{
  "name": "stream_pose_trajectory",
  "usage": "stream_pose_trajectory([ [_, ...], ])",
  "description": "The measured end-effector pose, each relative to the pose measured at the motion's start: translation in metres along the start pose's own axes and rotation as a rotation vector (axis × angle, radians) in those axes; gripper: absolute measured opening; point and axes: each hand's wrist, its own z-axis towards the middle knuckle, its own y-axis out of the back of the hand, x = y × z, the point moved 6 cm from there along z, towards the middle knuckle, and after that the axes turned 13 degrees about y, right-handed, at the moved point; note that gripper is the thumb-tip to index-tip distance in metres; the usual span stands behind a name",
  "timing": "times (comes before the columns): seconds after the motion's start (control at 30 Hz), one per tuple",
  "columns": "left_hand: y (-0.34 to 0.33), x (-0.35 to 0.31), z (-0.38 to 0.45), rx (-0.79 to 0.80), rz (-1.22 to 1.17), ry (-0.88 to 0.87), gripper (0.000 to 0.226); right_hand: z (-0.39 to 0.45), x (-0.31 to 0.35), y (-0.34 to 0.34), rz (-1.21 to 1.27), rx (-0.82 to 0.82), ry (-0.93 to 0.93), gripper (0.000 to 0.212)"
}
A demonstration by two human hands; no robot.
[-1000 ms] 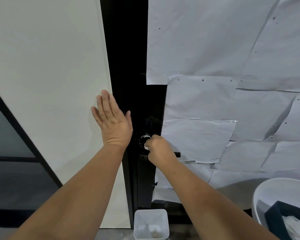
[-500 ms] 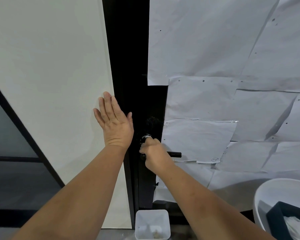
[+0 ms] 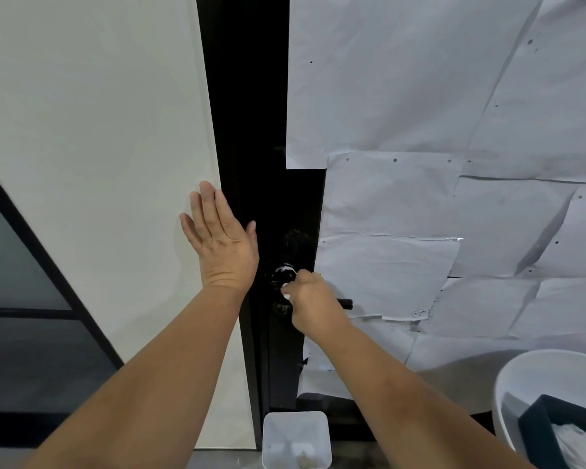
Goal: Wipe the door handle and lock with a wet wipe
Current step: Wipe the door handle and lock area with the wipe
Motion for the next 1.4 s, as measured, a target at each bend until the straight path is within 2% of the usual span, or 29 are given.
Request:
stream_pose_trajectory([
  [0.07,0.0,-0.001,0.0,0.008,0.003,-0.003,0.068,-0.009,-0.003,0.008,-0.079,-0.025,-0.042,0.023],
  [0.2,0.002,-0.003,-0.001,0.003,0.024,0.01,0.069,-0.017,-0.014,0.017,-0.174,0.005,-0.161,0.02],
  [0.3,0.008,-0.003,-0.001,-0.051,0.027,0.03,0.067,-0.007,-0.001,0.009,-0.133,0.079,-0.1,0.025],
  [0.4,0.017,0.0,-0.004,-0.085,-0.061,0.067,0.065,-0.008,0.006,0.003,-0.082,0.083,-0.039,0.021],
  [0.47,0.022,0.004,-0.005,-0.028,-0.163,0.134,0.06,-0.012,-0.001,0.008,-0.093,0.063,-0.079,0.026],
  [0.57,0.025,0.008,-0.003,0.155,-0.284,0.309,0.045,-0.016,-0.012,0.02,-0.14,0.063,-0.168,0.033],
  [0.63,0.025,0.01,-0.004,0.231,-0.292,0.404,0.042,-0.014,-0.008,0.019,-0.163,0.078,-0.141,0.033],
  [0.77,0.026,0.013,-0.008,0.279,-0.183,0.401,0.04,-0.01,0.008,0.005,-0.119,0.091,-0.014,0.019],
  [0.97,0.021,0.022,-0.008,0.388,0.118,0.343,0.052,-0.017,-0.008,0.024,-0.174,0.069,-0.157,0.02],
  [1.03,0.022,0.02,-0.006,0.42,0.178,0.334,0.052,-0.013,-0.003,0.02,-0.152,0.07,-0.15,0.025],
  [1.1,0.024,0.018,-0.004,0.454,0.236,0.316,0.055,-0.009,0.01,0.015,-0.106,0.057,-0.106,0.016],
  [1.23,0.026,0.014,-0.002,0.539,0.303,0.302,0.057,-0.008,0.02,0.013,-0.082,-0.032,-0.049,0.035],
  [1.4,0.028,0.01,0.003,0.592,0.305,0.327,0.053,-0.027,-0.006,0.023,-0.152,-0.034,-0.189,0.025],
])
